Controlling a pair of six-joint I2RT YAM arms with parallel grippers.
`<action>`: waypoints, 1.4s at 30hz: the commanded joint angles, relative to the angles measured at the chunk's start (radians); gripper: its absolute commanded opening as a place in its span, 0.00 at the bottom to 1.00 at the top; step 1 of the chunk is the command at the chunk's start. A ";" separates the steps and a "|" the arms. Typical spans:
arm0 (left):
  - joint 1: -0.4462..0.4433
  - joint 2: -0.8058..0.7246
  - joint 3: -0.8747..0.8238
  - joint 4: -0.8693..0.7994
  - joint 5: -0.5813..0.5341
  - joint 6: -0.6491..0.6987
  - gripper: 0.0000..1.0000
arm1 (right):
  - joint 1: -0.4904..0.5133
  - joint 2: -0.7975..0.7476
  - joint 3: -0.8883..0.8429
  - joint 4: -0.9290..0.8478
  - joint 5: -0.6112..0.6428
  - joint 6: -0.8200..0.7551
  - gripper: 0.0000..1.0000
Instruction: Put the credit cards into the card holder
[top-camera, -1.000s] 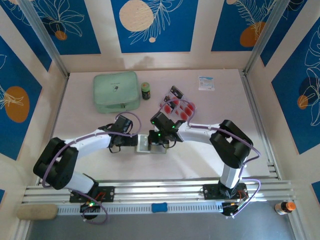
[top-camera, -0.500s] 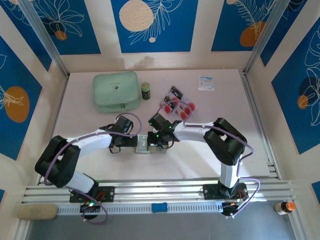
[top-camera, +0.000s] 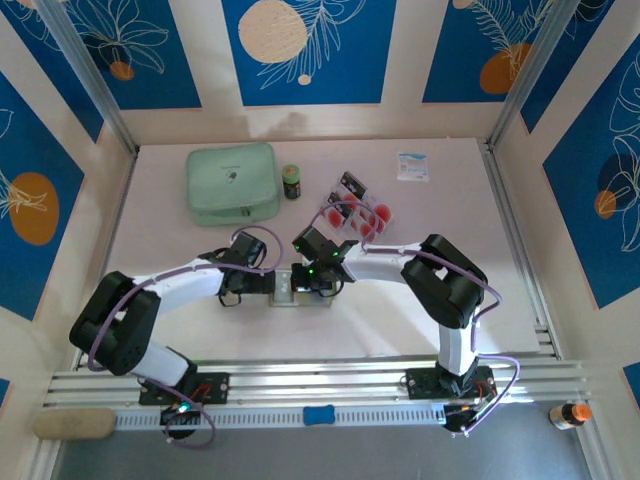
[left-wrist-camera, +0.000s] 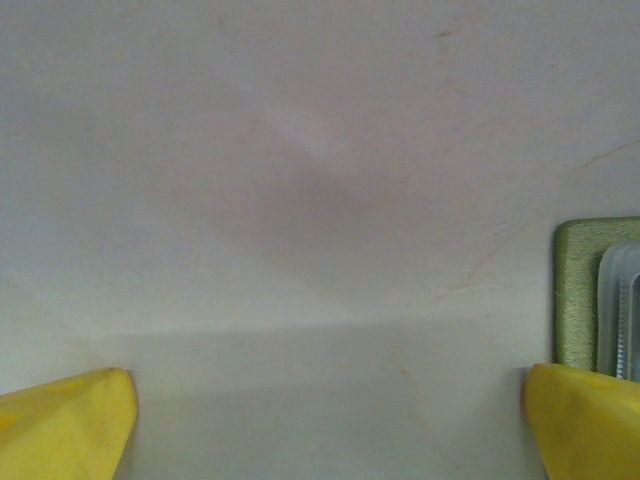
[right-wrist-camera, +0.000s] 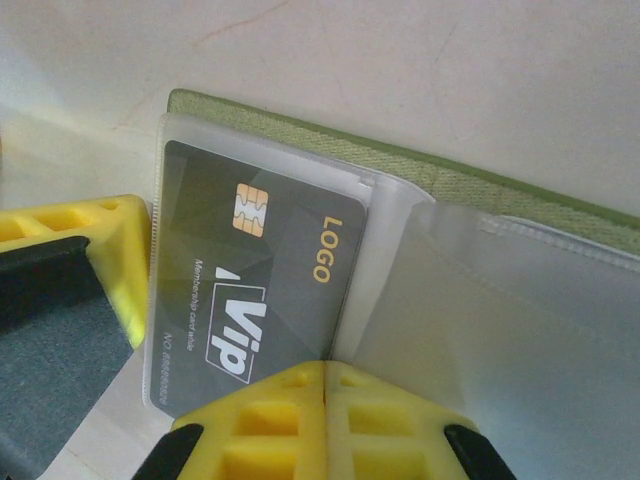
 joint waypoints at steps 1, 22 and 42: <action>0.013 -0.029 0.018 -0.016 0.021 -0.014 1.00 | 0.009 0.020 0.006 0.011 -0.051 0.022 0.00; 0.033 -0.128 0.196 -0.088 0.187 -0.033 1.00 | -0.099 -0.247 -0.157 0.044 -0.028 0.027 0.09; -0.170 -0.039 0.217 -0.034 0.186 -0.093 1.00 | -0.194 -0.215 -0.183 0.033 -0.065 -0.015 0.03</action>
